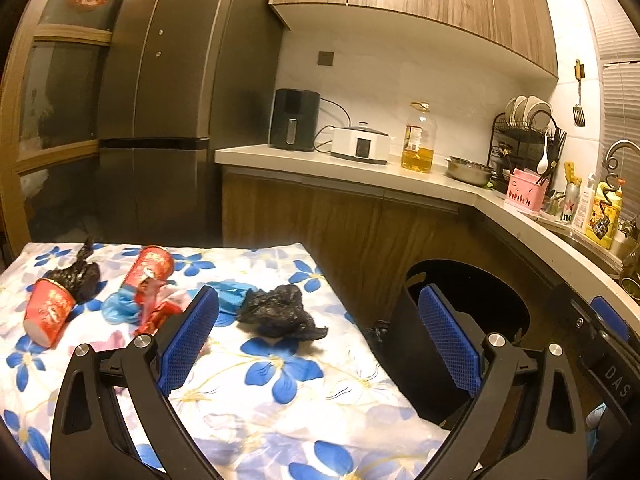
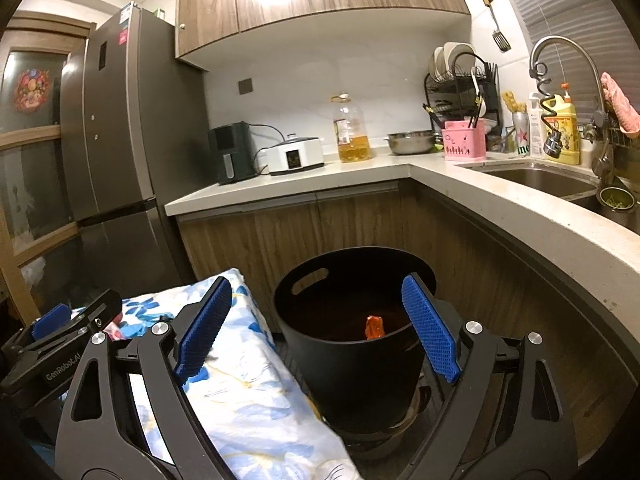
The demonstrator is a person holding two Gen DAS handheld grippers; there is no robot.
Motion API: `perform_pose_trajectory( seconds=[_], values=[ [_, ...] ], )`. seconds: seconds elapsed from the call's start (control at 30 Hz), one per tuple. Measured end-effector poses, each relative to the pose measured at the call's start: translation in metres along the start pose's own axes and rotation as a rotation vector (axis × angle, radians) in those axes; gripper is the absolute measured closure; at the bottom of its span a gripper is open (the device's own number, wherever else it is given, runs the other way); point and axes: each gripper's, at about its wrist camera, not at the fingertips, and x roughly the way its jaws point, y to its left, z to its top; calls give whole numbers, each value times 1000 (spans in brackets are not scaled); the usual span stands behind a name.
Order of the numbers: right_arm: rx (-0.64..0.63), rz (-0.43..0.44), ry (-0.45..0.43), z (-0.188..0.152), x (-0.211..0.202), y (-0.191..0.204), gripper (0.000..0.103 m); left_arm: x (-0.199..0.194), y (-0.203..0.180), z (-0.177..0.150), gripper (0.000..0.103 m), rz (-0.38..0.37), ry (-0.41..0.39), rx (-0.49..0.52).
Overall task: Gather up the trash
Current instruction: 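Move both tools back over the table toward the cups and gloves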
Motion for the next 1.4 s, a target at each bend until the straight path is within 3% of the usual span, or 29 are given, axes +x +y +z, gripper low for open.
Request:
perform_pose_trajectory(
  seconds=[0.67, 0.97, 1.4],
  values=[
    [-48, 140, -2, -30, -12, 83, 17, -38, 90, -21, 7, 182, -40, -64],
    [-76, 220, 35, -45, 5, 119, 17, -27, 141, -42, 7, 304, 13, -97],
    [-108, 311, 80, -65, 34, 162, 17, 2, 178, -56, 7, 388, 79, -83]
  ],
)
